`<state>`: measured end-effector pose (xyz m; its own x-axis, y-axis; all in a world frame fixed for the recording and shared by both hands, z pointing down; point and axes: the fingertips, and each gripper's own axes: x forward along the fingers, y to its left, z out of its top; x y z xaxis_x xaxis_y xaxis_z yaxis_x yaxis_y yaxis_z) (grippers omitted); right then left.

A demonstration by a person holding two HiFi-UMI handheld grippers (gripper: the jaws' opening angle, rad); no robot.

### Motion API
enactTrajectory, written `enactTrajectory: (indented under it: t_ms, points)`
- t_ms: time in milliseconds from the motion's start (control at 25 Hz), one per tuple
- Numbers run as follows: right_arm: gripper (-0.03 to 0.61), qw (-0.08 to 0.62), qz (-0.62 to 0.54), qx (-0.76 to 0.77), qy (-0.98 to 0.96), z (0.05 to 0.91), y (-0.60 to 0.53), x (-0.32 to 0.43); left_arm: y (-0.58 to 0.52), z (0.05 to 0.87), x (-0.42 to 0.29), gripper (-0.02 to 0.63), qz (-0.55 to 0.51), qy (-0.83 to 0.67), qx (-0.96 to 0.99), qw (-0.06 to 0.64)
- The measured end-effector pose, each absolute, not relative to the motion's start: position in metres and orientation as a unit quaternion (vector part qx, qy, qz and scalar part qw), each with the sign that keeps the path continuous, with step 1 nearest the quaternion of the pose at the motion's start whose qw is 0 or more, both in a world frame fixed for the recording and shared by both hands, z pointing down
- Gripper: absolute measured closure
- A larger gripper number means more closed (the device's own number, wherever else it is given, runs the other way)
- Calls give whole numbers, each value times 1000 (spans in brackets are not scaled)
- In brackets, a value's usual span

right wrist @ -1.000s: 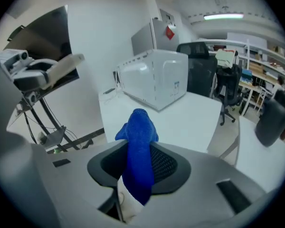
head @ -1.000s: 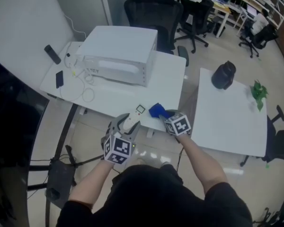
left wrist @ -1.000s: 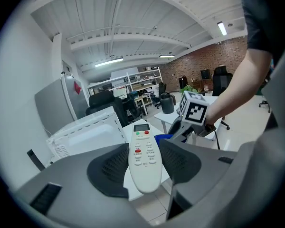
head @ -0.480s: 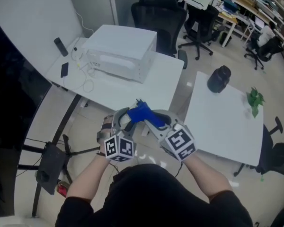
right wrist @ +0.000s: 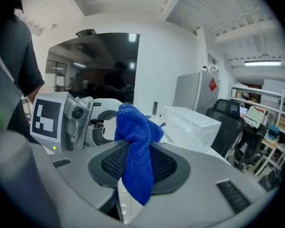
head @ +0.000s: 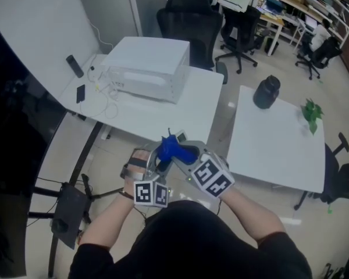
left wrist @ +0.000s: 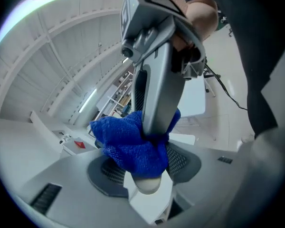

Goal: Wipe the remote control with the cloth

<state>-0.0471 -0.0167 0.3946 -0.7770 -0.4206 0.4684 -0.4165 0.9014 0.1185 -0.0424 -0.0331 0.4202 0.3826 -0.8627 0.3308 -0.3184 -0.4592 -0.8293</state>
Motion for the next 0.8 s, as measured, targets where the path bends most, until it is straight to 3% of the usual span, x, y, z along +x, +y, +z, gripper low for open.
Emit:
enactTrajectory:
  t_ms: [280, 440, 640, 800]
  points:
    - [457, 245, 16, 309, -919, 393, -51, -22, -19, 418, -59, 410, -373, 369, -775, 353]
    - [457, 210, 28, 329, -920, 369, -52, -14, -21, 417, -73, 410, -362, 381, -783, 331]
    - [457, 188, 38, 238, -952, 350, -2, -69, -32, 413, -86, 409, -351, 404, -787, 307]
    - [457, 211, 46, 205, -955, 367, 14, -95, -25, 404, -78, 408, -344, 391, -784, 337]
